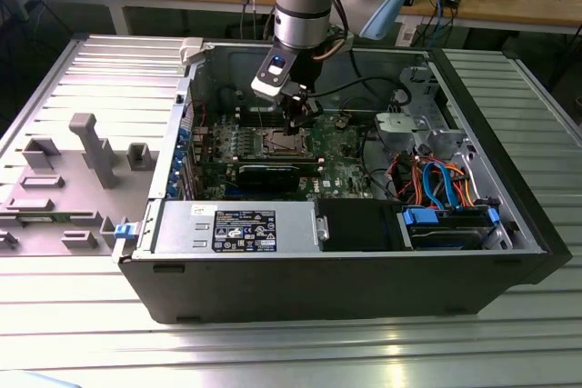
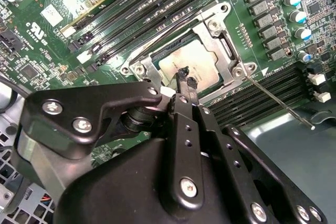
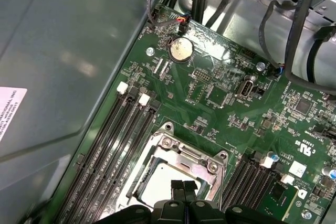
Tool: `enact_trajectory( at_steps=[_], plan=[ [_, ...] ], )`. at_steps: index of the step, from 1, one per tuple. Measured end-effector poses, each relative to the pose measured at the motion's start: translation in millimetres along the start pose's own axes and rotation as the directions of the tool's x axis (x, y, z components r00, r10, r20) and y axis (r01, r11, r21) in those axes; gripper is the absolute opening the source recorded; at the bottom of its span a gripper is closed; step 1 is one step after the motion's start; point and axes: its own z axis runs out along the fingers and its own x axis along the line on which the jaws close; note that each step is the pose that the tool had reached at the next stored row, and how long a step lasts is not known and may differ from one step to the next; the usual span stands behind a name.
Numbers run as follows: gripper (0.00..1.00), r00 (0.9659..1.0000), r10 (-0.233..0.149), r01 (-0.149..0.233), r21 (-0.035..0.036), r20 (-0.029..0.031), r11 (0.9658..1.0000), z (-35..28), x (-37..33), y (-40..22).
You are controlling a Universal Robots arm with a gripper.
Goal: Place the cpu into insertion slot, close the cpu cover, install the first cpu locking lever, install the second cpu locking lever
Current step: 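Install the first cpu locking lever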
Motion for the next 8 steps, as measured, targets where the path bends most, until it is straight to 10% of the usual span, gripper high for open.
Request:
enact_trajectory(
  at_steps=[8],
  plan=[
    [0.11, 0.9999, -0.017, 0.017, -0.0005, 0.0003, 0.9999, 0.0, 0.0, 0.0]
  ],
)
